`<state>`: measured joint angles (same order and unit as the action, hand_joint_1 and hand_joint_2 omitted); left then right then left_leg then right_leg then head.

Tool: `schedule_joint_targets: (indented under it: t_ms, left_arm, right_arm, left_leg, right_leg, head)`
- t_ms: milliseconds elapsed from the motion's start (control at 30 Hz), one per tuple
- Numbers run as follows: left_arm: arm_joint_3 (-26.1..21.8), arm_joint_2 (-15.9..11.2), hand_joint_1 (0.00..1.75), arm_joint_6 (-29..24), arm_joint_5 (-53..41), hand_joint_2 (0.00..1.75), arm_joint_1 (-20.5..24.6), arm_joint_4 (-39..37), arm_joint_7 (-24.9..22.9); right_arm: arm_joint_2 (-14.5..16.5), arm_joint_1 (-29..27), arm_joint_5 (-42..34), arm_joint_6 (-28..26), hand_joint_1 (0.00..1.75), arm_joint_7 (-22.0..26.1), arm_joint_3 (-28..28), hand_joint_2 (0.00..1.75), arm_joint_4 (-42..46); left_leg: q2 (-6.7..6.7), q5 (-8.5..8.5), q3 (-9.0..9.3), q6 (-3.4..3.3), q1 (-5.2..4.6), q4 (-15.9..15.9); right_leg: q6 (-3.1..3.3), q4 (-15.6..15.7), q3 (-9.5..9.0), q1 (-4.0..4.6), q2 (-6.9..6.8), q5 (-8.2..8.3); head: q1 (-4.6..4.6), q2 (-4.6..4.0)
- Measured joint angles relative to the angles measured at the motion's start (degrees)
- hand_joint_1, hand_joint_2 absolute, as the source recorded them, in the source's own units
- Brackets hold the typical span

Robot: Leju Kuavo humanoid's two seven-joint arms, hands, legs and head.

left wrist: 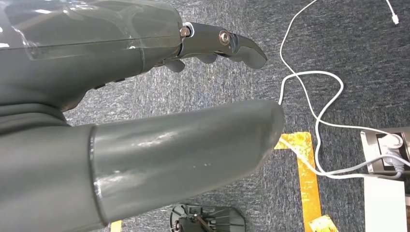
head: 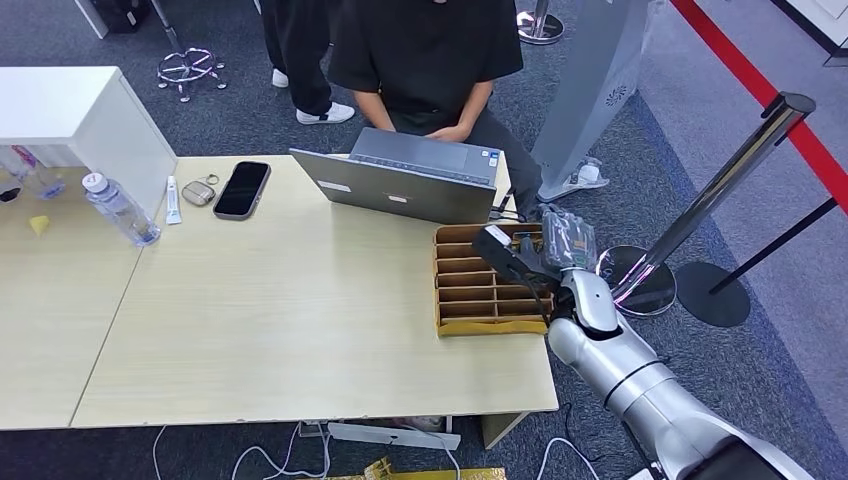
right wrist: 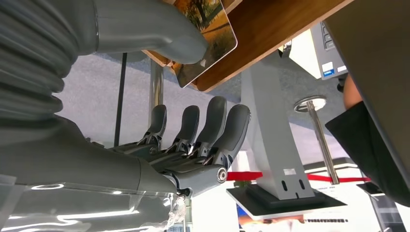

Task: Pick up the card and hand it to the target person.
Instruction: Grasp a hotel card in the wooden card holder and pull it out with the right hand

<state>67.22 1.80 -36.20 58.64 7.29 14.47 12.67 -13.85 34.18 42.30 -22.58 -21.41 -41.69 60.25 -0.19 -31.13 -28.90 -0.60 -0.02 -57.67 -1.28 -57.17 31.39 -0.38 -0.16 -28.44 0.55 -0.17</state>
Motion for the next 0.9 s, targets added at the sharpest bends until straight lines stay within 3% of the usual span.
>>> schedule_joint_targets:
  t_ms: [433, 600, 900]
  left_arm:
    - [0.0, 0.0, 0.0, 0.0, 0.0, 0.0, 0.0, 0.0, -0.08]
    - [-0.01, -0.01, 0.0, 0.0, 0.0, 0.0, 0.0, 0.0, -0.18]
    - [0.02, -0.01, 0.0, 0.0, 0.0, 0.0, 0.0, 0.0, -0.19]
  right_arm:
    - [-0.36, 0.0, 0.1, 0.92, 1.19, -0.74, -0.65, 1.75, 0.38]
    - [-0.4, 0.06, 0.4, 1.94, 1.16, -1.04, -0.99, 1.75, 0.38]
    - [-0.6, 0.17, 0.75, 4.01, 0.89, -1.74, -1.97, 1.75, 0.25]
  left_leg:
    - [0.0, 0.0, 0.0, 0.0, 0.0, 0.0]
    - [0.0, 0.0, 0.0, 0.0, 0.0, 0.0]
    - [0.0, 0.0, 0.0, 0.0, 0.0, 0.0]
  right_leg:
    - [0.0, 0.0, 0.0, 0.0, 0.0, 0.0]
    - [0.0, 0.0, 0.0, 0.0, 0.0, 0.0]
    - [0.0, 0.0, 0.0, 0.0, 0.0, 0.0]
  head:
    - [0.0, 0.0]
    - [0.0, 0.0]
    - [-0.01, 0.0]
